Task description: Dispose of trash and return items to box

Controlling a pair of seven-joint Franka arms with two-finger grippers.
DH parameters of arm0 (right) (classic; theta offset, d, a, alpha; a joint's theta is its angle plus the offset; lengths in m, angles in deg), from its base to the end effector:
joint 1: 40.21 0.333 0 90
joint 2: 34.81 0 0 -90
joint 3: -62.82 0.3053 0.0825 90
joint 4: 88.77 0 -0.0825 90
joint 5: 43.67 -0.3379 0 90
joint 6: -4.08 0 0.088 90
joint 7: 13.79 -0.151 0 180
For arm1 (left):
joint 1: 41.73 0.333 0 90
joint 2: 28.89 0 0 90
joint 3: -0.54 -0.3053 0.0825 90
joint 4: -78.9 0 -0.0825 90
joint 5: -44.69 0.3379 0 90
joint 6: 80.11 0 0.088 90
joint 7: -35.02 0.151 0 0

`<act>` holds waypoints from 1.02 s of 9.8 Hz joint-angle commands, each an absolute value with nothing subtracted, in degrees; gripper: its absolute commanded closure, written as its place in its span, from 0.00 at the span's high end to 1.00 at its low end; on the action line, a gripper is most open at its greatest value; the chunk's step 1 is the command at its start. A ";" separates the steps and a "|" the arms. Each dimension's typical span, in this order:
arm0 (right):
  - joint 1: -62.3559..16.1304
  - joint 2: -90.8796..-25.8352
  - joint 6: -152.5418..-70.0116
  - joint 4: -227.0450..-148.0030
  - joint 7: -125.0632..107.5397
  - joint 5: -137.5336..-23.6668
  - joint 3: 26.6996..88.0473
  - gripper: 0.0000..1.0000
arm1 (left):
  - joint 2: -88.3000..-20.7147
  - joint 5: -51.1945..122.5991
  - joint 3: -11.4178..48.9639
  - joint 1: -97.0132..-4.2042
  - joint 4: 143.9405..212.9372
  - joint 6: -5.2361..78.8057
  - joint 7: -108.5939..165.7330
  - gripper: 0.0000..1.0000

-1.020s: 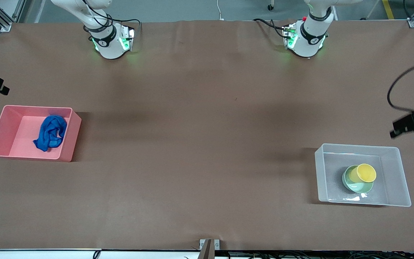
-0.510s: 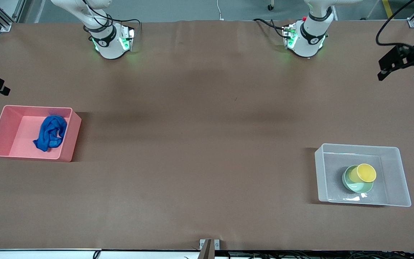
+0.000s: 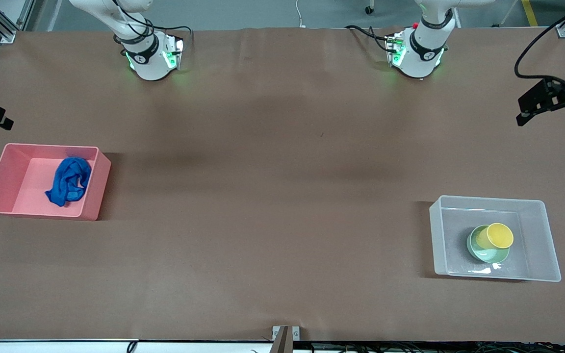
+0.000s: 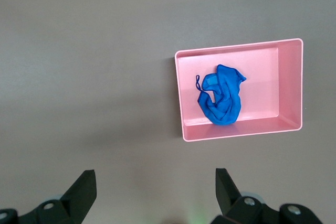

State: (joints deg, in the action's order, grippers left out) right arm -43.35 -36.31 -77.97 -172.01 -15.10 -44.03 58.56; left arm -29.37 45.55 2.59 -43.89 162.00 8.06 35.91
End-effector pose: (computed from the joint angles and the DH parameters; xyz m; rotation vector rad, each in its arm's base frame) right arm 0.4962 -0.0629 0.5942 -3.1250 0.2369 0.0730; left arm 0.5102 -0.0352 0.6139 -3.1237 0.1374 -0.1259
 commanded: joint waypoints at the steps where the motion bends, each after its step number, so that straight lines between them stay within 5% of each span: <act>1: -43.55 -35.86 -77.83 -172.53 -15.73 -43.31 58.78 1.00 | -29.42 44.70 0.98 -44.99 162.31 6.02 34.67 1.00; 10: -43.55 -35.86 -77.83 -172.53 -15.64 -43.31 58.34 1.00 | -25.99 43.82 0.45 -44.72 165.65 4.26 35.28 1.00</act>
State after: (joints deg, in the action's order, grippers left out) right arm -43.40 -36.31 -77.95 -172.03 -15.10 -44.02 58.31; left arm -26.56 43.85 1.18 -44.01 163.14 4.49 34.88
